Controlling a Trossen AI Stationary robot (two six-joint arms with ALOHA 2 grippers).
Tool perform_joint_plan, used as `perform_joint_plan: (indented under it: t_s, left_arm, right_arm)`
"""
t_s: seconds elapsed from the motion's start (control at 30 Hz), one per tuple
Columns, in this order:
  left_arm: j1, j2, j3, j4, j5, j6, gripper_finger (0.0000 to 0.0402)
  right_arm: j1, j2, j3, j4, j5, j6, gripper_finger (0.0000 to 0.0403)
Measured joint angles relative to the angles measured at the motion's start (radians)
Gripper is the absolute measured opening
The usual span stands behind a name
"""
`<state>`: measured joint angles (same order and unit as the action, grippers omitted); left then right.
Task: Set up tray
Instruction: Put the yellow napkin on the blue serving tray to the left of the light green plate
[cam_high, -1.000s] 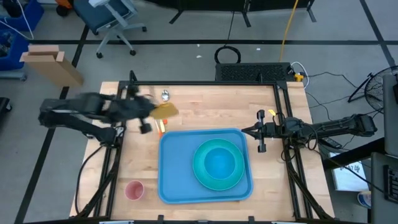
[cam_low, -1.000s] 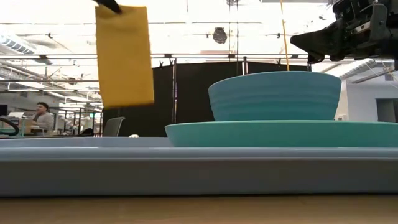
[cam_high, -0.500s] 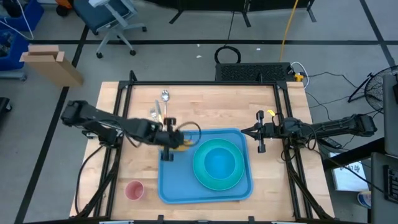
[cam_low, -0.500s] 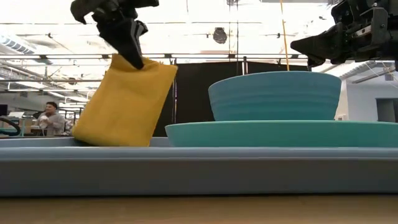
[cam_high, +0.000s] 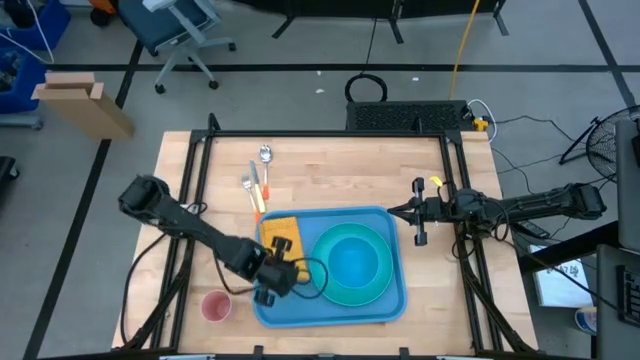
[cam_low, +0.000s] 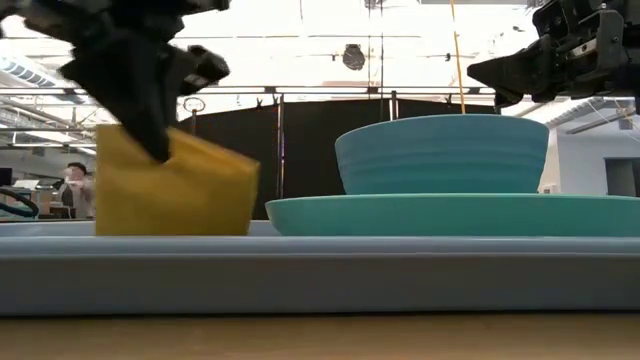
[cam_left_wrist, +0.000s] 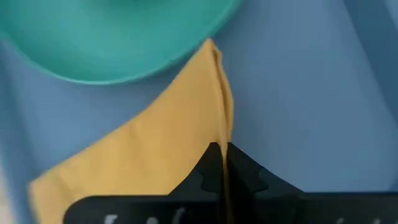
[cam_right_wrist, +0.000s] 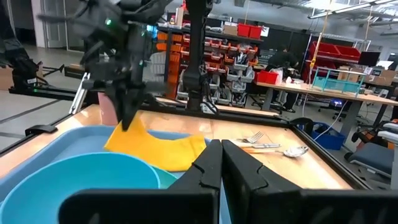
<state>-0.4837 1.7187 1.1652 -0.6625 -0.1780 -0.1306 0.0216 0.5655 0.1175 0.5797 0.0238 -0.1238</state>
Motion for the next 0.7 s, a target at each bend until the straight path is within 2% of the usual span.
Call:
perform_joint_plan:
  t_s: [0.3,0.7]
  left_arm:
    - [-0.059,0.092,0.0,0.017,0.121,0.017,0.0005]
    - [-0.081,0.122,0.0,0.064,0.146,0.067,0.0007]
  right_arm:
    - [0.0,0.0,0.0,0.007,0.0,-0.001,0.0]
    - [0.0,0.0,0.0,0.007,0.0,-0.001,0.0]
